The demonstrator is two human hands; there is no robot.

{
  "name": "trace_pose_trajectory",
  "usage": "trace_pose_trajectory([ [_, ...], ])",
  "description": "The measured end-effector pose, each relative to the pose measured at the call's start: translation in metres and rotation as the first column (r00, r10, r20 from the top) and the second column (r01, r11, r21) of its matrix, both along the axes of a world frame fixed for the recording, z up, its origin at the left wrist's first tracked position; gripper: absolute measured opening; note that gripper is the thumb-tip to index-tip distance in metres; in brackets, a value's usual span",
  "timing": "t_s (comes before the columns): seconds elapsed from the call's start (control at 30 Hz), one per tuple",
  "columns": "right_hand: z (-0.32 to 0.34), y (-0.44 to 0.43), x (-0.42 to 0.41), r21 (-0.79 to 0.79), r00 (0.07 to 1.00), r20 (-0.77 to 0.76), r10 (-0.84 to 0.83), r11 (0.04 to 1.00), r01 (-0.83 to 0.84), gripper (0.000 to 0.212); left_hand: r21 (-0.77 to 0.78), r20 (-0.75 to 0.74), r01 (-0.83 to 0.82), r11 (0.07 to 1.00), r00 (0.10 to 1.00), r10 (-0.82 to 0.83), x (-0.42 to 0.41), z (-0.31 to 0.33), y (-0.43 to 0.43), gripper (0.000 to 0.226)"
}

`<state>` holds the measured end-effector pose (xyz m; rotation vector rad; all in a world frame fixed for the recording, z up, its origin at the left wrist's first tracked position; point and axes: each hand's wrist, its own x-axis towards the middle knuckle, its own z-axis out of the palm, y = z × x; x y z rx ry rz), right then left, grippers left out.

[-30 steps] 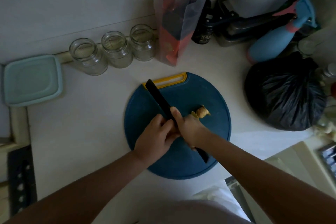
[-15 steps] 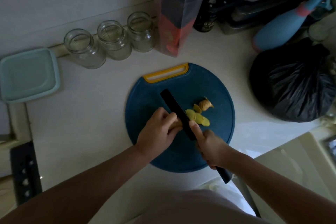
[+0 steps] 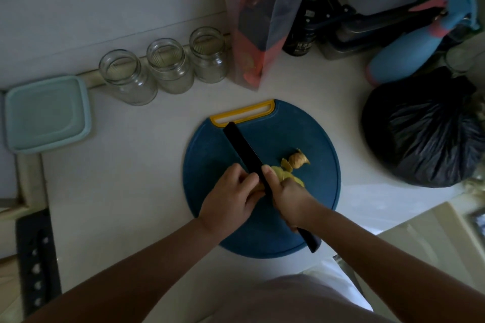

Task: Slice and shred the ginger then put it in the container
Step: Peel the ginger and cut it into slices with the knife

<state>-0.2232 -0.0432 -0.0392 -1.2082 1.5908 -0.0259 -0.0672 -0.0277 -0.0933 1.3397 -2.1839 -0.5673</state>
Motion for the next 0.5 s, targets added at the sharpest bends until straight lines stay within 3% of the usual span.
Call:
trace_pose_trajectory([
  [0.07,0.000,0.001,-0.002,0.002,0.999,0.028,-0.023,1.000,0.023,0.031,0.016,-0.003,-0.007,1.000,1.000,0.007,0.000,0.001,-0.002,0.022],
  [0.33,0.016,0.020,-0.011,0.017,0.972,0.180,-0.149,0.989,0.148,0.054,0.098,-0.115,0.000,0.995,0.993,0.011,0.003,0.006,-0.002,0.025],
  [0.43,0.017,0.033,-0.021,0.195,0.980,0.092,-0.178,0.968,0.157,0.070,0.124,-0.140,0.000,0.992,0.990,0.017,0.004,0.006,-0.003,0.025],
  [0.5,0.013,0.039,-0.023,0.152,0.997,0.016,-0.070,0.986,0.067,0.061,0.126,-0.148,-0.004,0.992,0.989,0.023,0.002,0.006,-0.004,0.025],
])
